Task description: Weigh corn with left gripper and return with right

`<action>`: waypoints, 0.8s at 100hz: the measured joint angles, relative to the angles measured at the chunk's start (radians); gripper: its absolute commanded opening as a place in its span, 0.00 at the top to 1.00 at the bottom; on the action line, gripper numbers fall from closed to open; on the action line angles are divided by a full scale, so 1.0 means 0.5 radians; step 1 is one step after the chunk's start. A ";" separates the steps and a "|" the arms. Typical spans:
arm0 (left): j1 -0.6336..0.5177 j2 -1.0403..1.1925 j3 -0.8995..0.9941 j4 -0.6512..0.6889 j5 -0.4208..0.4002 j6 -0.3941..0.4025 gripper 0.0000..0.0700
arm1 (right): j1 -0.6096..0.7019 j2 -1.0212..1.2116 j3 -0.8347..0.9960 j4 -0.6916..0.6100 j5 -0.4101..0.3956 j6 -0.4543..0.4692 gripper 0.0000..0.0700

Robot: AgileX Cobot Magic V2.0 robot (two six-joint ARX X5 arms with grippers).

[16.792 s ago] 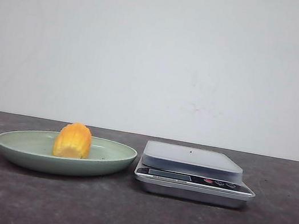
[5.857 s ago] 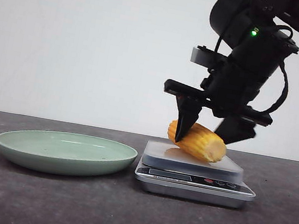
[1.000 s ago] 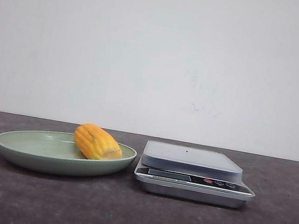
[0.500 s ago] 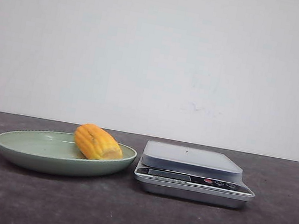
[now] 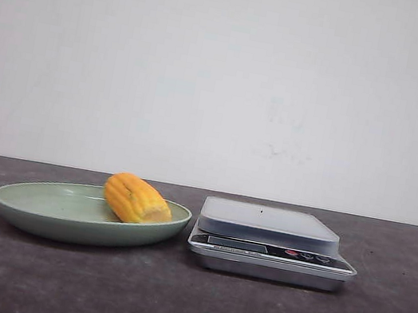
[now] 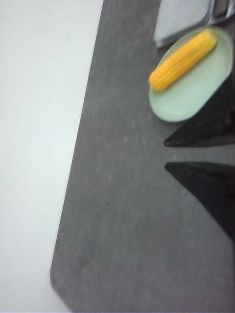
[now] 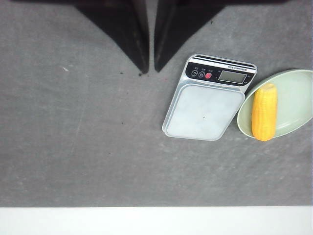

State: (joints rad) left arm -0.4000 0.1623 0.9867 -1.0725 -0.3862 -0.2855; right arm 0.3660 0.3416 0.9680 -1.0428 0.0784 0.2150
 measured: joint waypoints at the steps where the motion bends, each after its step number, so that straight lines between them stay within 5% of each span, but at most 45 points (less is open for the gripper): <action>1: 0.016 0.000 -0.008 0.012 0.000 0.008 0.98 | 0.000 0.000 0.000 0.000 0.001 0.000 0.98; 14: 0.310 -0.069 -0.253 0.388 0.074 0.087 0.98 | 0.000 0.000 0.000 0.000 0.000 0.000 0.98; 38: 0.768 -0.301 -1.046 1.283 0.668 0.157 0.98 | 0.000 0.000 0.000 0.000 0.000 0.000 0.98; 80: 0.781 -0.314 -1.909 2.029 0.715 0.171 0.98 | 0.000 0.000 0.000 0.000 0.000 0.000 0.98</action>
State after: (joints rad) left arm -0.0093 0.0051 0.0322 -0.0582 -0.0288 -0.2001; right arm 0.3660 0.3416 0.9680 -1.0428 0.0784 0.2150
